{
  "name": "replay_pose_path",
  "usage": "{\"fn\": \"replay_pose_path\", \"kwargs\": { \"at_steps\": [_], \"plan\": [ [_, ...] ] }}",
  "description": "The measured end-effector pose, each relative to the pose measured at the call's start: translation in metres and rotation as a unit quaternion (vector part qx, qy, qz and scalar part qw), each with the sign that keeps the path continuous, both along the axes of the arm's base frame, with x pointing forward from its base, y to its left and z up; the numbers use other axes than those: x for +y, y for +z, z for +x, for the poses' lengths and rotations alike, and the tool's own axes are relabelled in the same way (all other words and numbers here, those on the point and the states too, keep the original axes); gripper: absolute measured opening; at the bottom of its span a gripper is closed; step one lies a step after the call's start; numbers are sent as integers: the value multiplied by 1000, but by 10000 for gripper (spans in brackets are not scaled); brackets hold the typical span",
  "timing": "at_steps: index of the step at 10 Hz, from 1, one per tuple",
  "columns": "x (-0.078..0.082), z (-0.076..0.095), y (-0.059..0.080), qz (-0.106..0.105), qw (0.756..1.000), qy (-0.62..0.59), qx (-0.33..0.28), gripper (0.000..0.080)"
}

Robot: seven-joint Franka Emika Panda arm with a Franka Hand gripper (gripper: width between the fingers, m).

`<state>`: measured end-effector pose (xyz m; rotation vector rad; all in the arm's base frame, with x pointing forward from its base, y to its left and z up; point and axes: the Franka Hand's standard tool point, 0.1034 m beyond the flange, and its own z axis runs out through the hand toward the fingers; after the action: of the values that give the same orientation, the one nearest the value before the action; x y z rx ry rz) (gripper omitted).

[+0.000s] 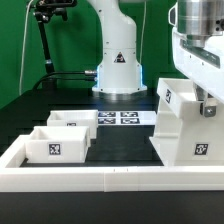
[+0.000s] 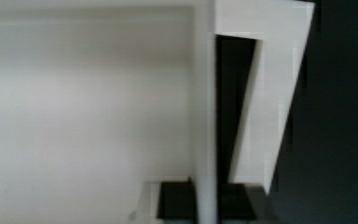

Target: Assemble drawer

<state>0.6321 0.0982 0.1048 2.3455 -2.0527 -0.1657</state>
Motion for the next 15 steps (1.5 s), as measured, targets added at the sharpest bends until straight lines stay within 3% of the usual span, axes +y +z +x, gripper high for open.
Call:
{"fn": "replay_pose_path", "kwargs": {
  "at_steps": [5, 12, 13, 14, 15],
  "plan": [
    [-1, 21, 1, -2, 1000, 1, -6, 38],
    [-2, 25, -2, -4, 1000, 2, 20, 38],
    [-2, 25, -3, -4, 1000, 2, 21, 133],
    [-2, 25, -3, -5, 1000, 2, 21, 320],
    [-2, 25, -3, -5, 1000, 2, 21, 320]
  ]
}}
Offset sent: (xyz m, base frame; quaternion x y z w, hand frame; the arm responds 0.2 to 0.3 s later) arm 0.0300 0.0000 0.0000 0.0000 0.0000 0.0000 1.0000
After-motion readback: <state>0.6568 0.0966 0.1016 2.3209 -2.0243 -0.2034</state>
